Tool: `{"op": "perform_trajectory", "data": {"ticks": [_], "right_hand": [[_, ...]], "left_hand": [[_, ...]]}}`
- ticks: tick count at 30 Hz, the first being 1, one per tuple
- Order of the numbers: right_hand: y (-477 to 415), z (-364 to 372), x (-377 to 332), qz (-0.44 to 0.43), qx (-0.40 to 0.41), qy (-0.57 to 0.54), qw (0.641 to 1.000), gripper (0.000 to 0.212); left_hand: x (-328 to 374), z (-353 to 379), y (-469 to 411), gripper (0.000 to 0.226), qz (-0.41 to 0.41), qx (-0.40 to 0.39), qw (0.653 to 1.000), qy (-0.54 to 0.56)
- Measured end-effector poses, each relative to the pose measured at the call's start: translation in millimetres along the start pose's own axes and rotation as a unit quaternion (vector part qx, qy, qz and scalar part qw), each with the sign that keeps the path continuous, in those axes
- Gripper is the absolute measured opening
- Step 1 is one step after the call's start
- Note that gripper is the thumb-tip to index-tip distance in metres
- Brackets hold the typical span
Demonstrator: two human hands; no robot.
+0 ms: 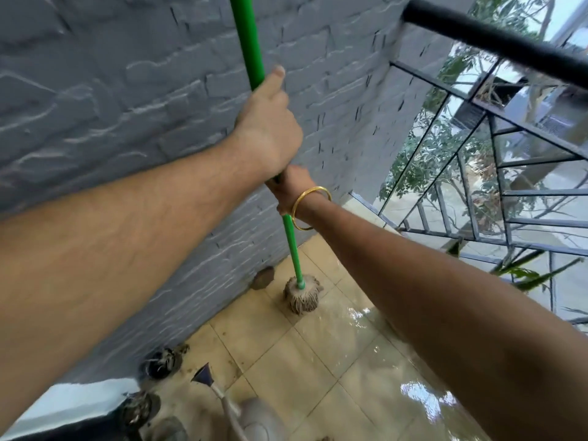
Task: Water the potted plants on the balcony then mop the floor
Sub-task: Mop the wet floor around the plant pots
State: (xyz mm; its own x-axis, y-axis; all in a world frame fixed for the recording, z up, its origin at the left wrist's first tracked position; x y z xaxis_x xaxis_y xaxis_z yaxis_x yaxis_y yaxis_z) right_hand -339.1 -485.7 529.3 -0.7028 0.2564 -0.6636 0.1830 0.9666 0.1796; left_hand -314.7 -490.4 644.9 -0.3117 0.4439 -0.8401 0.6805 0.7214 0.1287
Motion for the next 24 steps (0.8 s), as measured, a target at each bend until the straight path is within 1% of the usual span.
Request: {"op": "perform_trajectory", "data": {"ticks": [2,5,8,10,13,15,18,24], "right_hand": [[0,20,22,0.022,0.006,-0.021,1.0,0.019],[3,62,57,0.052,-0.008,-0.018,0.998,0.027],[12,80,84,0.073,-0.01,-0.009,0.997,0.031],[19,85,100,0.081,-0.015,-0.013,0.996,0.039],[32,84,127,0.101,-0.033,0.003,0.994,0.055],[39,78,145,0.117,-0.03,0.004,0.993,0.055],[49,70,169,0.13,-0.023,-0.002,0.991,0.053],[68,55,197,0.147,-0.001,-0.016,0.989,0.051]], "left_hand": [[29,15,1,0.018,0.023,0.026,0.999,0.006],[79,51,-3,0.019,0.05,0.042,0.998,0.026],[113,75,-10,0.019,0.063,0.059,0.995,0.045],[136,90,-13,0.02,0.084,0.067,0.992,0.065],[166,117,-14,0.019,0.115,0.048,0.989,0.081],[178,136,-19,0.019,0.131,0.039,0.986,0.091],[179,150,-30,0.015,0.137,0.051,0.986,0.082],[181,144,-41,0.019,0.152,0.086,0.983,0.061]]}}
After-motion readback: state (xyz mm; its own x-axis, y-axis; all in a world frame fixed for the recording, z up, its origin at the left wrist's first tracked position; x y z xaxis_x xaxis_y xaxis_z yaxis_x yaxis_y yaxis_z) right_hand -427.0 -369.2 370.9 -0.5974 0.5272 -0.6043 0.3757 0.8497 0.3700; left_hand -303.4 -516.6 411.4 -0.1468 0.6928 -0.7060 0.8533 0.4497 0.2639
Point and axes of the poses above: each hand's wrist, its own y-axis away from the middle knuckle, its own z-axis out of the palm, x = y × z, the point moved 8 cm from there along -y, towards the middle knuckle, and after that the axes turned 1 degree about -z, right-handed, at the moved point
